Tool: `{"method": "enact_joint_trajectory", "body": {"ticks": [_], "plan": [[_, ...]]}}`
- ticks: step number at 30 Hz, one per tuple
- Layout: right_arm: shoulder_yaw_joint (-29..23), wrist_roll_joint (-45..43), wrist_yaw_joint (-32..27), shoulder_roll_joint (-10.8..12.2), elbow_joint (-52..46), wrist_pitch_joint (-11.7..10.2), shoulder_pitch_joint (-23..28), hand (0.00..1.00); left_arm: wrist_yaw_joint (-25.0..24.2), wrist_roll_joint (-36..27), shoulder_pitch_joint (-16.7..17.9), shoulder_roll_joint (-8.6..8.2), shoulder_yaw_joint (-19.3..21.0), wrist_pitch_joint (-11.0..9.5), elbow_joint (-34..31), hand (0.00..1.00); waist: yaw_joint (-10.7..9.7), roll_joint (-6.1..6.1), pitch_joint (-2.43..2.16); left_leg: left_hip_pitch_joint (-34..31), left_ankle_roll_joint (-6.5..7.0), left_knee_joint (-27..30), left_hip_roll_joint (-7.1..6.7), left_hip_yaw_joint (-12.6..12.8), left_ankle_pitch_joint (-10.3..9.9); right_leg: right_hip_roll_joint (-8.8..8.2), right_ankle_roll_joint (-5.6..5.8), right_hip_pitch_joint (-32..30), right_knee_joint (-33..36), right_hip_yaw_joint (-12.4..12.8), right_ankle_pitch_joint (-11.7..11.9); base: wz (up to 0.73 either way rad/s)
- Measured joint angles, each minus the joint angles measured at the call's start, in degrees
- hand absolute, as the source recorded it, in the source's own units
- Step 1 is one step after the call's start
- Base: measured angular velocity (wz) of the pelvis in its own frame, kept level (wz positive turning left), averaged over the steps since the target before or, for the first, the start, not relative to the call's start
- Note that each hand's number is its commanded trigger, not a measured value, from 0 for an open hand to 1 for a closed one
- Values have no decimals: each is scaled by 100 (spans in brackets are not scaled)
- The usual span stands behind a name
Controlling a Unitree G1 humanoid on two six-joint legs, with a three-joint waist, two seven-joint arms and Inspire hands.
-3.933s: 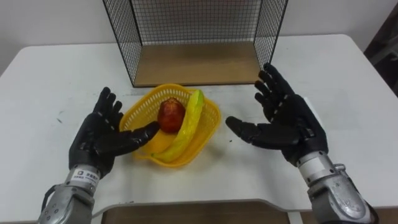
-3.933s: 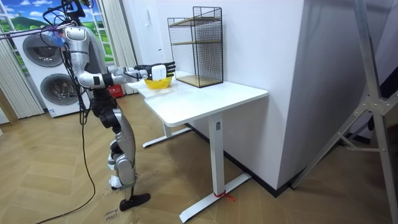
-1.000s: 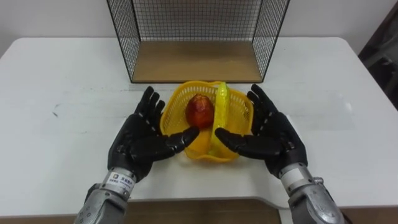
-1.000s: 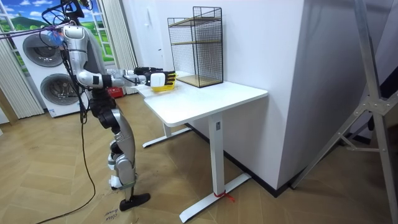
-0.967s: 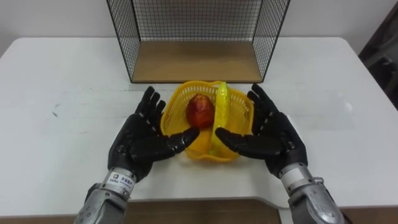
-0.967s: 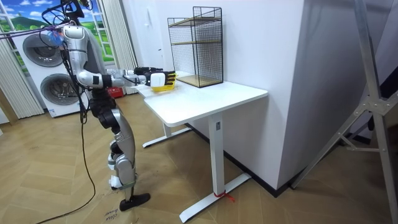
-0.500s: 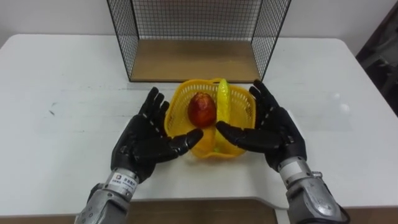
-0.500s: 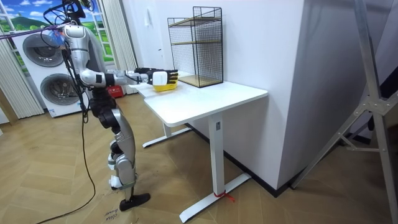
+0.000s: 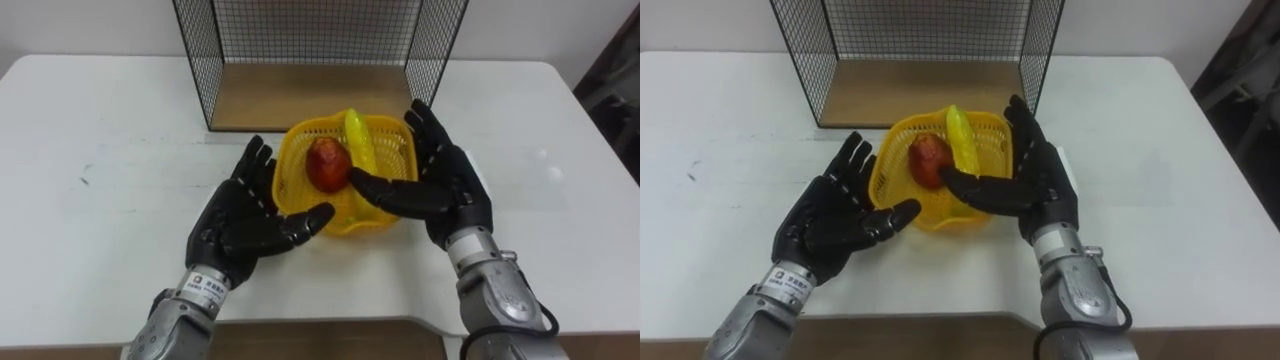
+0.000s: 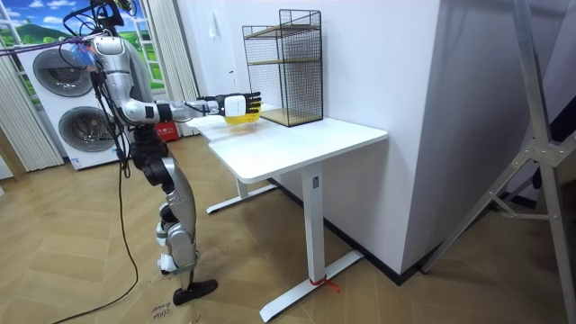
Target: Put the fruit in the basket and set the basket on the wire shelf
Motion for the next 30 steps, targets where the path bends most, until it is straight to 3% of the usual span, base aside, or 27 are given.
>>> {"method": "enact_joint_trajectory", "body": {"ticks": [30], "plan": [[5,0,65,91,-118,-59,-55,0,1,-13,-328,-57,399,-98,-477,0,3,-16,-8,-1,-14,141,15,-180,-13,-10,-2,169,31,-164,1,2]]}}
